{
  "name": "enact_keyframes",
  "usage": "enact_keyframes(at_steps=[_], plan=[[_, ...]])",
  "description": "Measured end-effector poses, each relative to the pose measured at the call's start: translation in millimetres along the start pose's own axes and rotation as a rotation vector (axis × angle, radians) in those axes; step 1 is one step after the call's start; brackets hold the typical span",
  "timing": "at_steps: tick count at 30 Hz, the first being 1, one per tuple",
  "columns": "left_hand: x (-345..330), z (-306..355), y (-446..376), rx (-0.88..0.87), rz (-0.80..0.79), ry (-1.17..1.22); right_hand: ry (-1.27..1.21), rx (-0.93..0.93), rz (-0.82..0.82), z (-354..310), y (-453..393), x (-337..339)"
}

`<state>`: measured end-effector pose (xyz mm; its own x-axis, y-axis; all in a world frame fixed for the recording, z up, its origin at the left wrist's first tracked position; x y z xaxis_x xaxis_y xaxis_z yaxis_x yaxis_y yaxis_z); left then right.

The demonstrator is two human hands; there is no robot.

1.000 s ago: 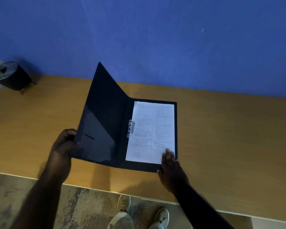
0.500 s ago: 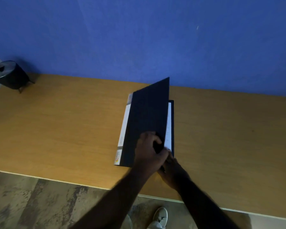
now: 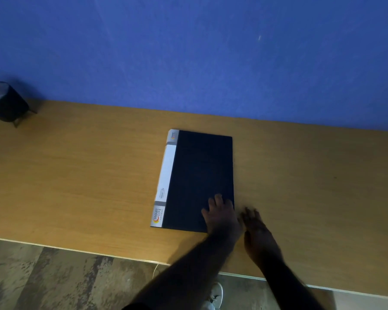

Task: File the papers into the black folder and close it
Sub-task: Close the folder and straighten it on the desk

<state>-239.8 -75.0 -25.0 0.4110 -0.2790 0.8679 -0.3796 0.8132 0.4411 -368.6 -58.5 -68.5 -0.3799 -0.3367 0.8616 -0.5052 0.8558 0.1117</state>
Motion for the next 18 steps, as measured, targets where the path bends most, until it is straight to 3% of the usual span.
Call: enact_keyframes(at_steps=[5, 11, 15, 18], plan=[[-13, -3, -5, -0.016, -0.018, -0.112, -0.034, -0.084, -0.046, -4, -1, 9], [26, -45, -9, -0.039, 0.166, 0.164, -0.087, -0.107, -0.081, -38, -16, 6], [55, -122, -23, 0.155, 0.351, 0.292, -0.089, -0.188, -0.089, -57, -22, -2], [59, -182, -32, 0.399, 0.242, 0.33, -0.126, -0.242, -0.079, -63, -23, -7]])
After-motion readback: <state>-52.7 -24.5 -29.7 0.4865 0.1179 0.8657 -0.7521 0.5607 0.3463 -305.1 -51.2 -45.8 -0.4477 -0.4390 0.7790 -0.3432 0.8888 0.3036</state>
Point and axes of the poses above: each hand's wrist, its own y-axis away from the middle knuckle, its own x-axis out of the back of the hand, z = x × y, the point moved 7 cm from there along -y, towards the middle knuckle, and after that the axes turned 15 degrees about x, right-handed, at the moved point
